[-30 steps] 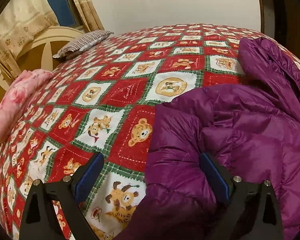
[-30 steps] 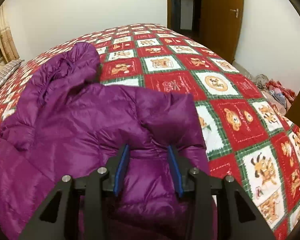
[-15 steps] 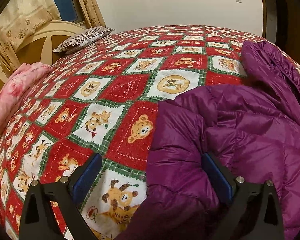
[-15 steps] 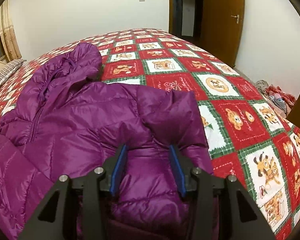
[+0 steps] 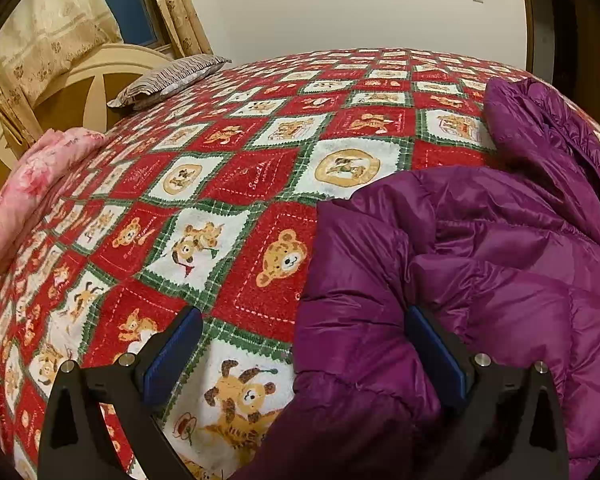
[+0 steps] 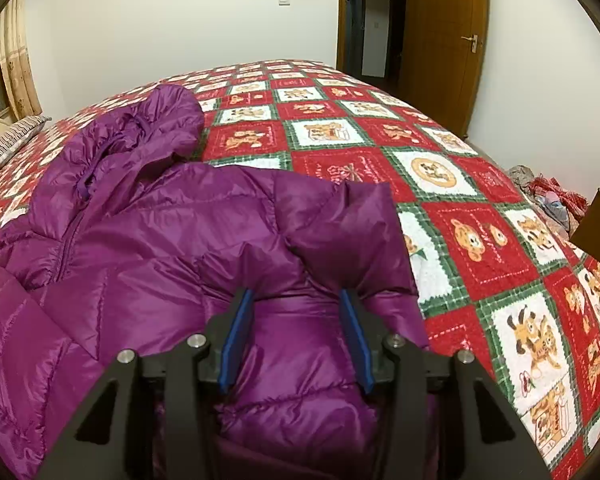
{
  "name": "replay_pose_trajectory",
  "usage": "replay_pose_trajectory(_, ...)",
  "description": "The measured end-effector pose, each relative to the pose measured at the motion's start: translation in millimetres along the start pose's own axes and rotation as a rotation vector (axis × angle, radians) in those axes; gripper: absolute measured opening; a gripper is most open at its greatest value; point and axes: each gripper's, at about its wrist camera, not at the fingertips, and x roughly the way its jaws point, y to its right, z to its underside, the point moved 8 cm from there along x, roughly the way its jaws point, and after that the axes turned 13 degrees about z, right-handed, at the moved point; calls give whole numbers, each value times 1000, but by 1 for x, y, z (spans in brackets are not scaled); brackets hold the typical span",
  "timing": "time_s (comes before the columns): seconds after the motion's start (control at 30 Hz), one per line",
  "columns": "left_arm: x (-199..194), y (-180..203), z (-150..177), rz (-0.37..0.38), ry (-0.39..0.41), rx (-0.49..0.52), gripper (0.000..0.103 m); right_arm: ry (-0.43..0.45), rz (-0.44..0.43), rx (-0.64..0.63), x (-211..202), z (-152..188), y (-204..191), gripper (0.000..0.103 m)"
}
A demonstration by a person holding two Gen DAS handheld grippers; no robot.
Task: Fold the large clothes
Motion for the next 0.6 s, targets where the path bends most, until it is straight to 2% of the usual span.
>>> replay_pose_trajectory(0.13, 0, -1, -1, 7, -9, -1, 102, -5, -18, -7, 0, 1, -2, 54)
replay_pose_trajectory(0.37, 0, -1, -1, 10, -18, 2, 102, -1, -8, -13, 0, 0, -4, 54)
replay_pose_trajectory(0.43, -3, -2, -5, 3, -44, 34, 102, -10, -18, -22, -1, 0, -6, 57)
replay_pose_trajectory(0.47, -7, -3, -8, -2, -46, 38, 102, -17, -33, -28, -1, 0, -6, 62)
replay_pose_trajectory(0.5, -13, -4, -13, 6, -38, 39, 102, -38, -57, -45, -3, -2, -7, 65)
replay_pose_trajectory(0.6, -34, 2, -45, 102, 29, 32, 102, -77, -122, -62, -11, -10, -7, 70)
